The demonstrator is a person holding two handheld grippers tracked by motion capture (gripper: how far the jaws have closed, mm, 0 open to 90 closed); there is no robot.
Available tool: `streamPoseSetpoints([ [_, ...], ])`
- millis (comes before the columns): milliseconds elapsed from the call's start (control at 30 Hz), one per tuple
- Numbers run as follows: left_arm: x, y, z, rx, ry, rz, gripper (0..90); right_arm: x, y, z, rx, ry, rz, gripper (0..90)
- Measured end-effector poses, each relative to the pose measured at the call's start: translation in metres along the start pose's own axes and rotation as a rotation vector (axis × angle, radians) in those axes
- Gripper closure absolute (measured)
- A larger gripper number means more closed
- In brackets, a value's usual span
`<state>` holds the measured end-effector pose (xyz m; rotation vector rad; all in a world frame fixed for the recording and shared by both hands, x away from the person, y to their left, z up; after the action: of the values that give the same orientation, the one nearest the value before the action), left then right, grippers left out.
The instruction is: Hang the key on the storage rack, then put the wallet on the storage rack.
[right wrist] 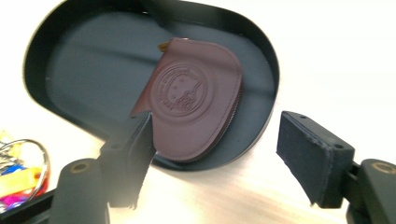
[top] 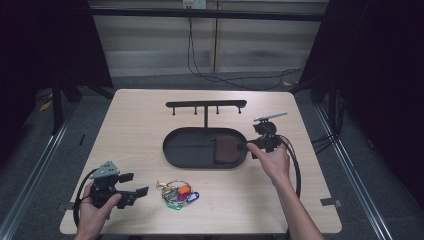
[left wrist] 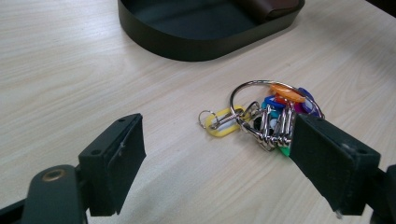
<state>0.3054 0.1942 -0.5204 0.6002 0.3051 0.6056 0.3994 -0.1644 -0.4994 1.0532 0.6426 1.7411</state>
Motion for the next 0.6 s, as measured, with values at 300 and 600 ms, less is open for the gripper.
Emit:
streamPoseSetpoints([
  [300, -0.009, -0.008, 0.001, 0.043, -0.013, -0.016, 18.7, -0.004, 0.011, -0.025, -0.070, 0.028, 0.027, 22.7],
  [600, -0.018, -0.009, 0.009, 0.046, -0.017, -0.041, 21.5, -0.011, 0.021, -0.051, -0.120, 0.048, 0.007, 25.3],
])
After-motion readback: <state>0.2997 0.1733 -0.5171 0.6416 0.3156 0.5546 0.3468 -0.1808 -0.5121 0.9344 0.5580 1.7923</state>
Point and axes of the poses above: each handheld gripper's, and its own axes: y roughly backward along the jaws, z roughly out of its top, x roughly to its left, the point moved 10 cm from there along -y, roughly forward along the jaws, and after that the axes turned 10 degrees about -y, right-handed, at the moved point
